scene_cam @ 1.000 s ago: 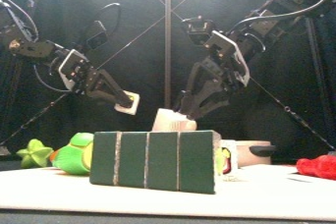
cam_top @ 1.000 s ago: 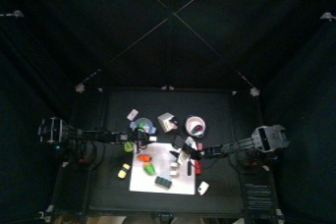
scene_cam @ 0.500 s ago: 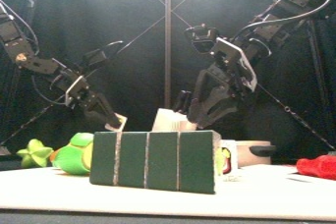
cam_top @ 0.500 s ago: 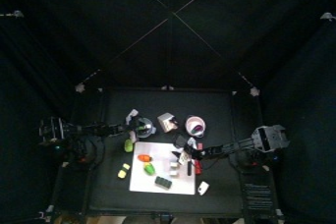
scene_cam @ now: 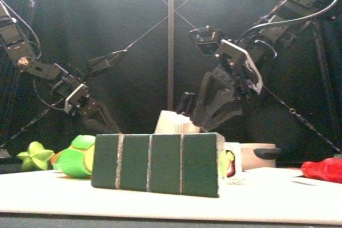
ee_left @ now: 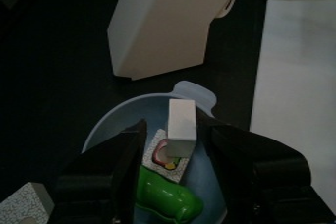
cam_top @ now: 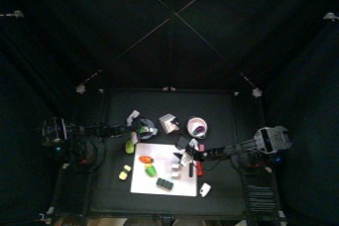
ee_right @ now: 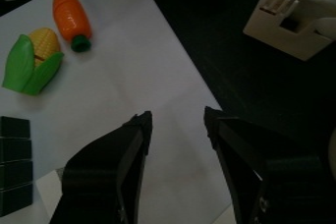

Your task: Put sushi into bowl

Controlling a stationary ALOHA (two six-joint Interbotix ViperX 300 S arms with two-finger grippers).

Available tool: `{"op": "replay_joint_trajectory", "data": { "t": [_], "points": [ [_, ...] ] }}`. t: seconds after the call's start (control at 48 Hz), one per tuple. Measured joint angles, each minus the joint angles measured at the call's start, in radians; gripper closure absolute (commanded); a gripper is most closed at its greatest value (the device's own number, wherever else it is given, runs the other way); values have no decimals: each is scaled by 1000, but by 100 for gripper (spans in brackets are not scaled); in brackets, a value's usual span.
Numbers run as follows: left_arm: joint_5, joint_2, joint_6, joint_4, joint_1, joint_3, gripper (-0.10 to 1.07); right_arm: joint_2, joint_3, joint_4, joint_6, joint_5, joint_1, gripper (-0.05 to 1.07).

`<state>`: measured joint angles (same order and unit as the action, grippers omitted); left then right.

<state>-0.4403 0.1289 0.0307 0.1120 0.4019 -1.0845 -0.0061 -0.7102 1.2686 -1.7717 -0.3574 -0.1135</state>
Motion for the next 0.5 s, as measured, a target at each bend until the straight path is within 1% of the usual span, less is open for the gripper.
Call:
{"op": "replay_joint_trajectory", "data": {
  "t": [0.271,0.5],
  "points": [
    [-2,18,0,0,-2,0,15,0,-2,-5,0,2,-2,20],
    [0,23,0,0,-3,-2,15,-2,0,-3,2,21,-31,20]
  ]
}}
